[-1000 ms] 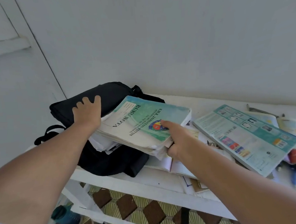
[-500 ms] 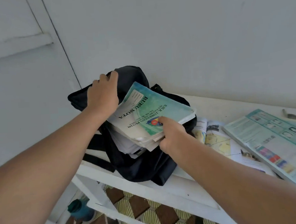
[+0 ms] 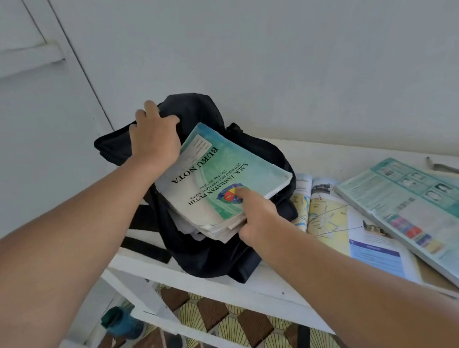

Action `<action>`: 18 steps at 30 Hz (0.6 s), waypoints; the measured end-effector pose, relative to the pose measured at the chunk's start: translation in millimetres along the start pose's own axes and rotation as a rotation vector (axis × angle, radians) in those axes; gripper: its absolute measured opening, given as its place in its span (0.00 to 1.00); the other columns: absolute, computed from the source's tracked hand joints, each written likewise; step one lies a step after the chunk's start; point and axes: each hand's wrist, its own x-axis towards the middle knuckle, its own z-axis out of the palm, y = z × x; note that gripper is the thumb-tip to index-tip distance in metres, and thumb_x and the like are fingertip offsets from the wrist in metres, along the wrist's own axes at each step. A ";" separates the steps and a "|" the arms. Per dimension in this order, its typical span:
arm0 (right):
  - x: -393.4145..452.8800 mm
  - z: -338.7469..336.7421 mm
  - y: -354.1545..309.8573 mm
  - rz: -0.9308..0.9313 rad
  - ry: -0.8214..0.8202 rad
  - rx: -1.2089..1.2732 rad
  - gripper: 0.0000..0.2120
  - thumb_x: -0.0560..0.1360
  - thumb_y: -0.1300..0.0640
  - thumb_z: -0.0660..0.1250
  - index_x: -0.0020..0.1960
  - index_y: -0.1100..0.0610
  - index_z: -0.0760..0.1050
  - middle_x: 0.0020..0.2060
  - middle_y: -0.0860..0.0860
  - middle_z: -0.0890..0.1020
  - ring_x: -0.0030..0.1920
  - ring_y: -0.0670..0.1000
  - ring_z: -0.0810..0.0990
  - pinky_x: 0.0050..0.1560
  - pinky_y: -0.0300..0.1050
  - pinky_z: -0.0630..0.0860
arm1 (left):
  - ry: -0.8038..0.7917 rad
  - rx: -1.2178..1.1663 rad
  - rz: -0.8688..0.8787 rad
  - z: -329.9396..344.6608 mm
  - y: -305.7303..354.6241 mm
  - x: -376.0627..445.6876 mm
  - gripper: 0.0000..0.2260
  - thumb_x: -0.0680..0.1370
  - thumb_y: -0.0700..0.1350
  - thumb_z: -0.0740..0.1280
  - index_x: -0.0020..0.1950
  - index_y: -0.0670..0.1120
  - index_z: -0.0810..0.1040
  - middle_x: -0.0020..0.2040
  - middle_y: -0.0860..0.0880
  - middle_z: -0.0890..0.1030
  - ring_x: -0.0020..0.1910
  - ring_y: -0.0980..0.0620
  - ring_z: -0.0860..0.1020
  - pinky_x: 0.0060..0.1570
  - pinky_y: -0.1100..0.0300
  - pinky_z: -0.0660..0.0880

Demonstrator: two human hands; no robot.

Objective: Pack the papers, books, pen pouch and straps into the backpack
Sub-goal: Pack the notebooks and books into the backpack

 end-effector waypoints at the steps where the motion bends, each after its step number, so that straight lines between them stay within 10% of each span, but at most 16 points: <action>1: -2.2 -4.0 0.3 0.011 -0.001 -0.005 0.12 0.76 0.59 0.77 0.57 0.56 0.79 0.47 0.55 0.88 0.41 0.56 0.89 0.44 0.55 0.87 | 0.017 -0.016 -0.004 -1.5 -0.9 -0.3 0.17 0.78 0.36 0.63 0.64 0.49 0.81 0.60 0.40 0.68 0.56 0.37 0.69 0.51 0.44 0.72; 4: -9.0 -9.3 -0.8 0.034 -0.013 -0.009 0.10 0.76 0.60 0.76 0.56 0.56 0.79 0.46 0.55 0.88 0.39 0.56 0.89 0.36 0.50 0.86 | 0.048 -0.053 0.004 -4.0 -3.0 -3.9 0.17 0.80 0.38 0.62 0.66 0.50 0.81 0.61 0.40 0.68 0.57 0.36 0.69 0.51 0.43 0.73; 13: 11.0 56.3 -11.8 -0.020 -0.035 -0.082 0.15 0.77 0.53 0.73 0.62 0.57 0.78 0.56 0.54 0.83 0.51 0.53 0.83 0.58 0.51 0.82 | -0.046 -0.169 0.090 -13.4 -1.4 -11.1 0.18 0.82 0.42 0.60 0.67 0.54 0.81 0.59 0.44 0.69 0.58 0.40 0.69 0.55 0.42 0.74; 18: 13.5 88.0 -9.3 0.015 0.018 -0.127 0.38 0.68 0.42 0.76 0.70 0.56 0.66 0.66 0.54 0.75 0.62 0.58 0.77 0.58 0.48 0.78 | -0.143 -0.169 0.093 -9.9 -0.5 -19.5 0.18 0.83 0.43 0.59 0.68 0.57 0.80 0.60 0.45 0.70 0.60 0.41 0.69 0.57 0.43 0.74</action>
